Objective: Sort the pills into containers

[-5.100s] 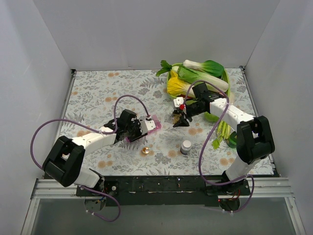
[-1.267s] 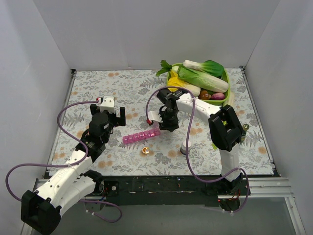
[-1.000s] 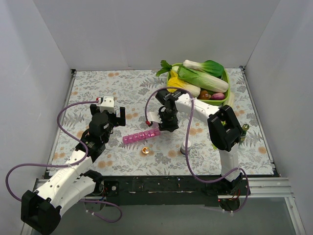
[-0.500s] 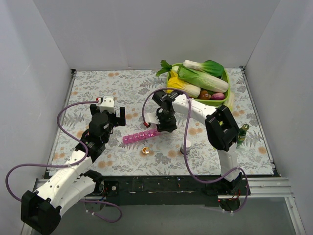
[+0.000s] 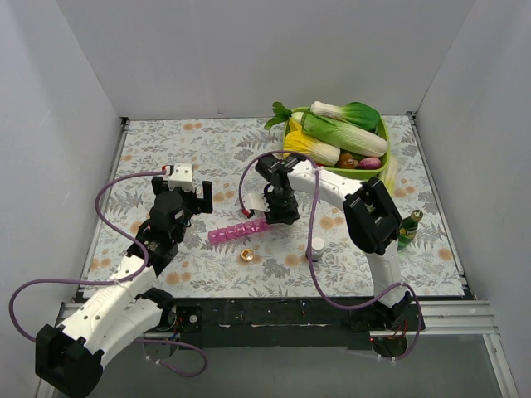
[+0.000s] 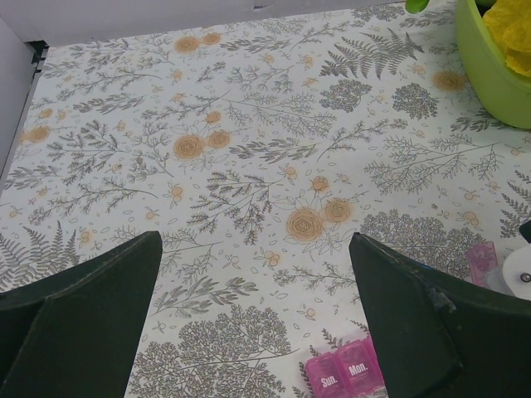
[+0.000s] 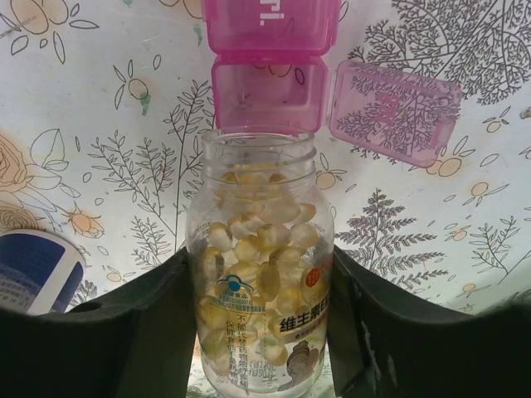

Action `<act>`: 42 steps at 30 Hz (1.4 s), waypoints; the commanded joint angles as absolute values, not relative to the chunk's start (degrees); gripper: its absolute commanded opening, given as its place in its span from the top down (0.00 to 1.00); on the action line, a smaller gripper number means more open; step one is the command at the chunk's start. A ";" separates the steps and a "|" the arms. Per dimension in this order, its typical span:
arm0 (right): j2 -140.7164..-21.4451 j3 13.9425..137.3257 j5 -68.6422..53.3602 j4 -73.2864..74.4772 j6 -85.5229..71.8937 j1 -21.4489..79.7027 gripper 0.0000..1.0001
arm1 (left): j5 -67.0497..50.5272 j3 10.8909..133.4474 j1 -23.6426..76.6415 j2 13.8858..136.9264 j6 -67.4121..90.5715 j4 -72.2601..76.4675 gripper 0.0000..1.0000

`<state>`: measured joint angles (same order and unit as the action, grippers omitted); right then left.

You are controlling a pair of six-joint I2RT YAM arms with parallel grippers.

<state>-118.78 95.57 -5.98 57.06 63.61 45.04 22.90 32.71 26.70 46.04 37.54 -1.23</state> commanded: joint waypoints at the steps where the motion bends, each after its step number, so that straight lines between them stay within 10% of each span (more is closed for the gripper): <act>1: -118.91 98.09 -4.83 58.80 63.20 45.53 0.96 | 22.85 33.13 26.63 44.74 37.88 -0.53 0.02; 42: -120.06 100.63 2.37 60.73 62.05 48.25 0.96 | 21.80 33.22 26.63 44.30 37.79 -0.62 0.02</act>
